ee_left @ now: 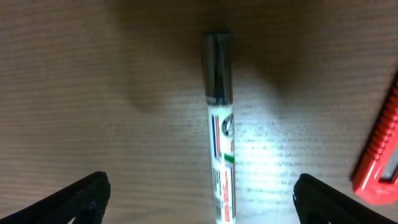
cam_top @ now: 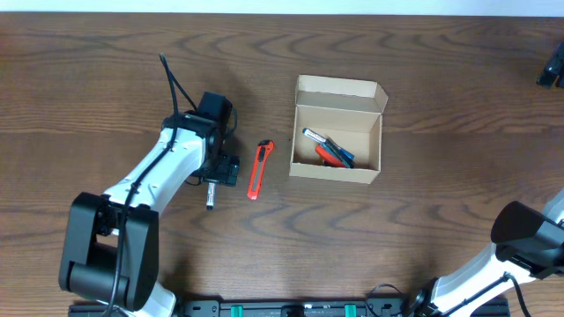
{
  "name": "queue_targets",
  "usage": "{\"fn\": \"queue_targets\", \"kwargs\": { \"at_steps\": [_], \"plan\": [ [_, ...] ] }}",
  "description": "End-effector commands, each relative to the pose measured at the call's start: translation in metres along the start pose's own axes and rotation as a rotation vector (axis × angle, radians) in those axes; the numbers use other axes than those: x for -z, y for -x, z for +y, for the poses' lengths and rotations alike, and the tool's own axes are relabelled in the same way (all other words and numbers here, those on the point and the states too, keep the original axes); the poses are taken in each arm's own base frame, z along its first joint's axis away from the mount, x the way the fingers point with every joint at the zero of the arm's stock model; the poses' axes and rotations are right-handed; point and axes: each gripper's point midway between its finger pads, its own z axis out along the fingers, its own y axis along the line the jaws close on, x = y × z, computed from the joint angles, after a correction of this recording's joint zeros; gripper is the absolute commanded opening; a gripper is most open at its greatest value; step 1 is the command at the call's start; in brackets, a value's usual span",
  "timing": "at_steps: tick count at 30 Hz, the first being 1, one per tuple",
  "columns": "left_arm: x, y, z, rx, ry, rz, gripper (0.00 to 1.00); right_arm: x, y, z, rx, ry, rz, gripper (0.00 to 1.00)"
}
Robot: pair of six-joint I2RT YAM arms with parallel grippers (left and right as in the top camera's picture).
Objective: Pack container
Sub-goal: 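Lower the left gripper and grasp the black-capped marker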
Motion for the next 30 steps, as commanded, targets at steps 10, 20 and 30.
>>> {"fn": "queue_targets", "kwargs": {
  "at_steps": [10,20,30],
  "plan": [
    [-0.007,0.013,-0.008,0.051,-0.046,-0.046,0.95,0.014,0.002,-0.002,-0.018,0.0,-0.036,0.99],
    [-0.034,-0.004,-0.01,0.042,-0.038,0.04,0.95,0.014,0.002,-0.002,-0.017,0.0,-0.037,0.99],
    [-0.042,-0.005,-0.012,0.041,-0.045,0.057,0.95,0.014,0.002,-0.002,-0.017,0.0,-0.037,0.99]
  ]
}}
